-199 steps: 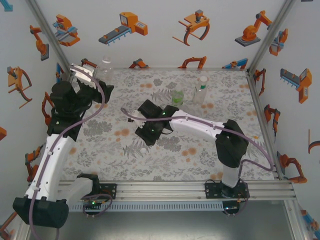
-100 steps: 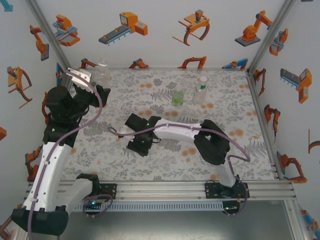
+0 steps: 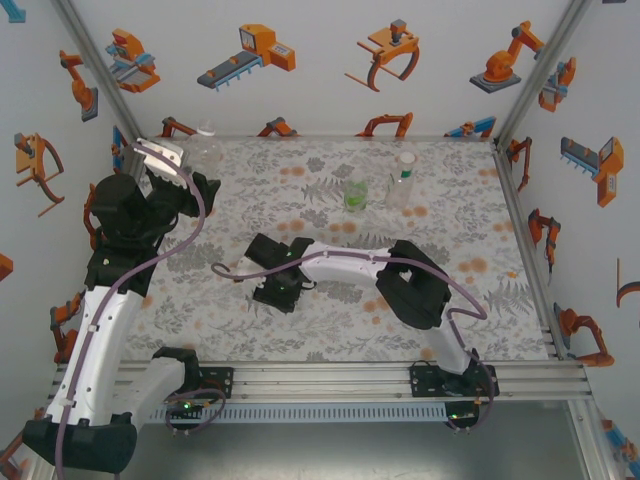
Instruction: Screw on the bottle caps
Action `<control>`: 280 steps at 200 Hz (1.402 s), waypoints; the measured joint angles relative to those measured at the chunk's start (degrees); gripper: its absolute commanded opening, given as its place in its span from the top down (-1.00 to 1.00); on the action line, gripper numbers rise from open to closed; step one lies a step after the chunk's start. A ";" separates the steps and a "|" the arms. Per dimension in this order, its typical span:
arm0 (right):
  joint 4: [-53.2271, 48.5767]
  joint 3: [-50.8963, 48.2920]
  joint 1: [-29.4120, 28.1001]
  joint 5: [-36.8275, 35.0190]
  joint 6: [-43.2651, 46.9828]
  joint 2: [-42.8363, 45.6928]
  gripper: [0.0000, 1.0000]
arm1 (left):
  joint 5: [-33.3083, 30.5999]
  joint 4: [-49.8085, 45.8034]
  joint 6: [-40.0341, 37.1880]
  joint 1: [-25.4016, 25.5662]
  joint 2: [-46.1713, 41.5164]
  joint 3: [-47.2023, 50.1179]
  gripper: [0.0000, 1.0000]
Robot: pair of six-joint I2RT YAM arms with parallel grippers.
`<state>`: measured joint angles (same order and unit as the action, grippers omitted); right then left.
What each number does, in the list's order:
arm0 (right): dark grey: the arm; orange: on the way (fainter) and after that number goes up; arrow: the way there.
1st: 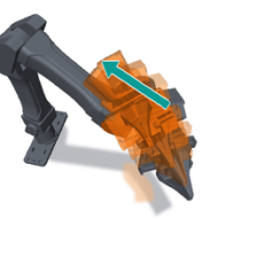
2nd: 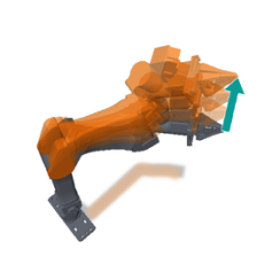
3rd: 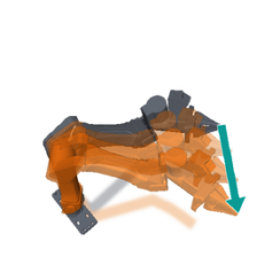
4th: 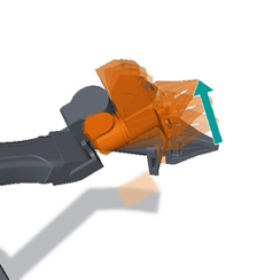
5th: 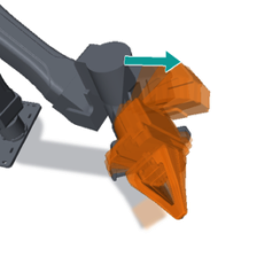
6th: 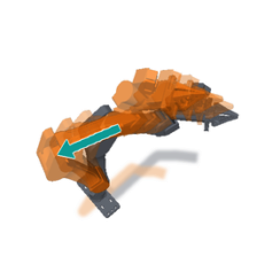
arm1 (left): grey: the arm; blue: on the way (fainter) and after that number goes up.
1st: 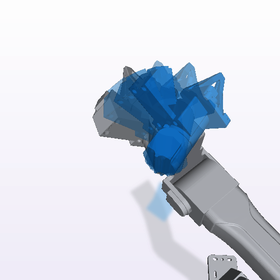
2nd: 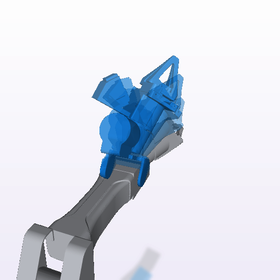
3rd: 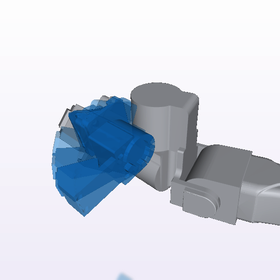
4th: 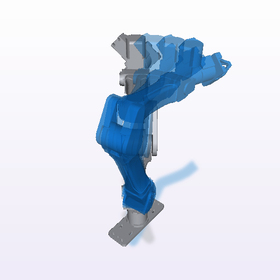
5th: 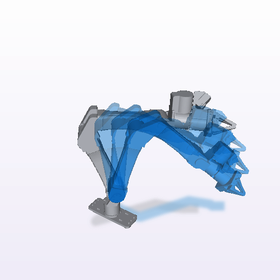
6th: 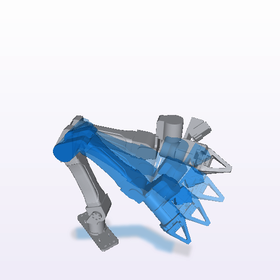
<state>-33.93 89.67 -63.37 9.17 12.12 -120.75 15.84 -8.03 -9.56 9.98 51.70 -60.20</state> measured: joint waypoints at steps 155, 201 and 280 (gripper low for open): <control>1.01 -11.78 7.98 -5.11 -9.88 8.85 0.33 | 5.03 1.97 2.01 1.36 7.63 5.29 0.87; 3.85 -23.67 15.41 -8.02 -18.40 19.06 0.34 | 4.98 5.29 3.82 8.41 13.64 7.08 0.87; 6.95 -34.75 20.55 -12.70 -29.55 25.90 0.30 | 4.31 11.34 6.56 18.45 21.07 5.73 0.88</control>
<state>-26.98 54.92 -42.83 -3.53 -17.43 -94.85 20.14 3.31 -3.01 28.42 72.77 -54.48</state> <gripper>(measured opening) 0.360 0.588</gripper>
